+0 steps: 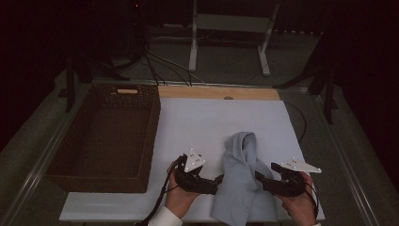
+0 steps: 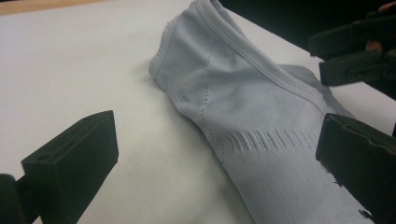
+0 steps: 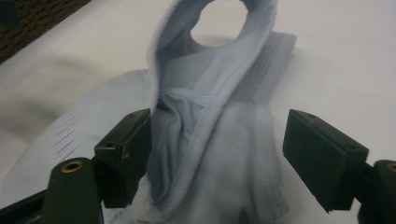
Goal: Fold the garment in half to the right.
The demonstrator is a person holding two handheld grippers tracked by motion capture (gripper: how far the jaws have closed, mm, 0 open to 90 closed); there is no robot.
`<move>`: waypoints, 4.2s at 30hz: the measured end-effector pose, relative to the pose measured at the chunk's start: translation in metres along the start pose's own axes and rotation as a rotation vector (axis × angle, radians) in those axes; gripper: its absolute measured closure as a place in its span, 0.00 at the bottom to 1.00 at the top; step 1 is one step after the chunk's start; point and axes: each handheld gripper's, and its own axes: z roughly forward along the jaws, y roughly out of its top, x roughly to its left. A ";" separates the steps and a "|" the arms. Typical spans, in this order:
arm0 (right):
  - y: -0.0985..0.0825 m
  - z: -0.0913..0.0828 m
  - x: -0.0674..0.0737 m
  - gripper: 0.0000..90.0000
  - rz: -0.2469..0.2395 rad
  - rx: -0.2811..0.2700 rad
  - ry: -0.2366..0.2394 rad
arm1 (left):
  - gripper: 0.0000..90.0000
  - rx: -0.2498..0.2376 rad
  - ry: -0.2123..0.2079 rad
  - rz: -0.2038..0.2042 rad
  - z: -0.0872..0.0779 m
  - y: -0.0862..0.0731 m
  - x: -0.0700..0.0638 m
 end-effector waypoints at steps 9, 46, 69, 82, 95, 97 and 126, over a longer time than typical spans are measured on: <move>0.000 0.007 0.009 0.24 -0.016 0.031 0.053 | 0.00 0.006 -0.016 0.009 -0.002 -0.001 -0.001; -0.002 0.029 0.012 0.94 -0.004 0.204 0.145 | 0.00 0.019 -0.029 0.030 0.001 -0.004 -0.008; 0.014 0.001 -0.012 0.95 -0.060 0.044 -0.151 | 0.09 0.084 -0.084 0.050 0.013 -0.005 -0.024; 0.008 0.004 -0.017 0.61 -0.042 0.069 -0.210 | 0.10 0.078 -0.079 0.050 0.011 -0.004 -0.023; 0.009 -0.016 -0.010 0.39 -0.046 0.001 -0.165 | 0.08 0.059 -0.076 0.041 0.008 -0.002 -0.019; 0.008 -0.017 -0.007 0.39 -0.053 0.000 -0.161 | 0.08 0.057 -0.074 0.039 0.007 -0.001 -0.019; -0.018 -0.014 -0.006 0.42 -0.043 0.096 -0.139 | 0.14 0.077 -0.056 0.008 0.028 0.006 -0.024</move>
